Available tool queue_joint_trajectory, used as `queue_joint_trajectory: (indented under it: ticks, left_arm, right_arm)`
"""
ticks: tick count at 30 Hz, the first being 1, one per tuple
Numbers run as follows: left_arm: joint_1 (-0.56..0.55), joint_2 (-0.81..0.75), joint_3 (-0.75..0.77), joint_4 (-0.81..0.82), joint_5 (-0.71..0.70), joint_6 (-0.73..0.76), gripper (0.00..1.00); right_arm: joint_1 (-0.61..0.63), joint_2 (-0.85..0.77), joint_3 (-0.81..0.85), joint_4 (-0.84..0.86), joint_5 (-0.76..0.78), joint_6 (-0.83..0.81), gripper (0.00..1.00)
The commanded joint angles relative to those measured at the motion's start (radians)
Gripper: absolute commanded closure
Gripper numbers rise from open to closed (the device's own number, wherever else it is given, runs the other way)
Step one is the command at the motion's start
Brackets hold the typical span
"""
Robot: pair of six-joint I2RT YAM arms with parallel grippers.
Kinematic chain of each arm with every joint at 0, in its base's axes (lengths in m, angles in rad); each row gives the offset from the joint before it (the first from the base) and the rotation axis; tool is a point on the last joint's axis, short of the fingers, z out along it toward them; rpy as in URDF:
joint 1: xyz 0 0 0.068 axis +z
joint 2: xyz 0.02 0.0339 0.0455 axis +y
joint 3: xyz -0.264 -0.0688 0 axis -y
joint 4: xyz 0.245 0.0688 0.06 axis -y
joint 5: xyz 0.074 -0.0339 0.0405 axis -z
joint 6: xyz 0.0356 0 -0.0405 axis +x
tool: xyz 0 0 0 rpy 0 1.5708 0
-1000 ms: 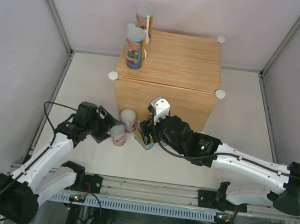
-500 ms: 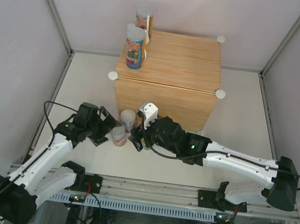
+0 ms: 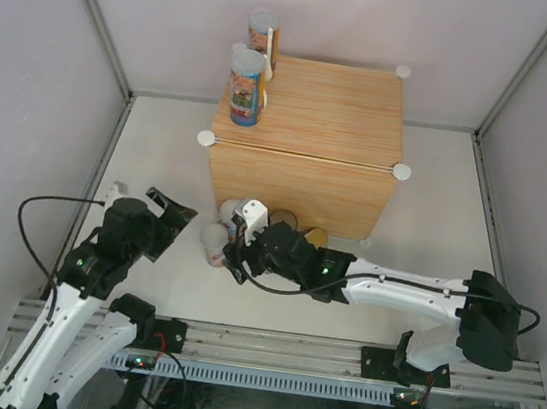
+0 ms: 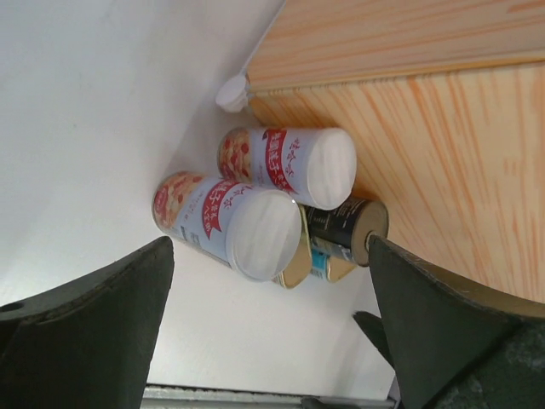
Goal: Place and organize the canned foods onto the counter
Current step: Pick up the canned food from the center of the board.
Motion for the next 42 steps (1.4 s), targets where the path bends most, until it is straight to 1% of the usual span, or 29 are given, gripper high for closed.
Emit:
queue_joint_trajectory:
  ticks: [1, 6, 9, 14, 22, 30, 42]
  left_arm:
    - [-0.005, -0.089, 0.019, -0.03, -0.154, 0.052, 0.01]
    - [-0.005, -0.113, 0.035, -0.071, -0.211, 0.111, 0.01]
    - [-0.005, -0.118, 0.051, -0.075, -0.234, 0.144, 0.01]
    - [-0.006, -0.118, 0.065, -0.074, -0.251, 0.179, 0.01]
    - [-0.005, -0.127, 0.058, -0.069, -0.24, 0.201, 0.01]
    - [-0.006, -0.164, 0.035, -0.054, -0.26, 0.211, 0.01]
    - [-0.006, -0.149, 0.03, -0.048, -0.234, 0.236, 0.01]
  right_arm:
    - [0.012, 0.065, 0.002, 0.144, 0.032, 0.014, 0.28]
    - [0.018, 0.155, 0.02, 0.226, 0.054, 0.035, 0.28]
    - [0.032, 0.213, 0.045, 0.256, 0.099, 0.03, 0.28]
    - [0.037, 0.287, 0.085, 0.26, 0.153, 0.047, 0.28]
    - [0.028, 0.347, 0.112, 0.289, 0.163, 0.06, 0.27]
    - [0.014, 0.382, 0.139, 0.308, 0.165, 0.059, 0.26]
    - [-0.002, 0.442, 0.175, 0.351, 0.178, 0.063, 0.25]
